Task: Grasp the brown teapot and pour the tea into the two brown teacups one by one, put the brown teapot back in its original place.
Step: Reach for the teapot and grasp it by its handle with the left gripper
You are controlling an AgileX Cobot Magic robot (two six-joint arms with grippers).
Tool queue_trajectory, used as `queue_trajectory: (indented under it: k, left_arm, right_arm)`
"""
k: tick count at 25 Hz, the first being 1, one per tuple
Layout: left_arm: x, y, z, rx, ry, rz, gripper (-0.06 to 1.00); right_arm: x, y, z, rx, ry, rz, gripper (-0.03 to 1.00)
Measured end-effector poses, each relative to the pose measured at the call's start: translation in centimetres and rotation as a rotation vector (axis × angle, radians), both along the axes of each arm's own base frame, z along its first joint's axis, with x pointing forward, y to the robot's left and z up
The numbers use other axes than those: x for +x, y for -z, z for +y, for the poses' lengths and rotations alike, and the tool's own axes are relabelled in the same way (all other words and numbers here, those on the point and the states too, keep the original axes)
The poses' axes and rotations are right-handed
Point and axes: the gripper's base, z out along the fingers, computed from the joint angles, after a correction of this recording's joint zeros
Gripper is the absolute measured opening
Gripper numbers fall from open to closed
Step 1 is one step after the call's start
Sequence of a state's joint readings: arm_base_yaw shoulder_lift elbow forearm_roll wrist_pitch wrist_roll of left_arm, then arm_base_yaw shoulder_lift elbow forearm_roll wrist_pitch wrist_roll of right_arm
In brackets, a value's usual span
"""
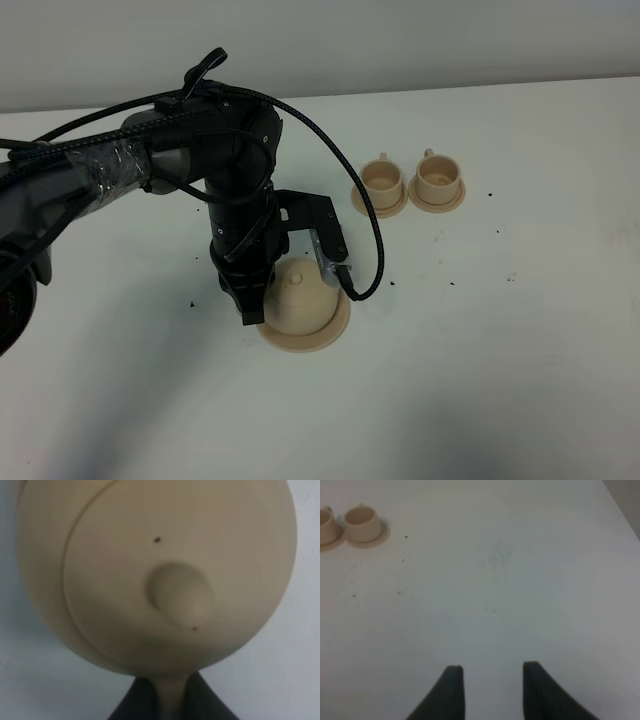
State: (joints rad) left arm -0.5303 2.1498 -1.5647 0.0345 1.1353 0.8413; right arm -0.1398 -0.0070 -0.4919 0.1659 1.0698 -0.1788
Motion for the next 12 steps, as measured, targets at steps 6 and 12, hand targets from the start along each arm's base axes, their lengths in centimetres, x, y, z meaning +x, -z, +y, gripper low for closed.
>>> queue_trajectory:
  k: [6, 12]
  left_arm:
    - [-0.1, -0.8, -0.1, -0.024, -0.002, -0.013, 0.15]
    - [-0.2, -2.2, -0.2, -0.055, -0.003, -0.048, 0.15]
  right_arm:
    - [0.0, 0.0, 0.0, 0.000, 0.000, 0.000, 0.31]
    - [0.0, 0.0, 0.0, 0.000, 0.000, 0.000, 0.31]
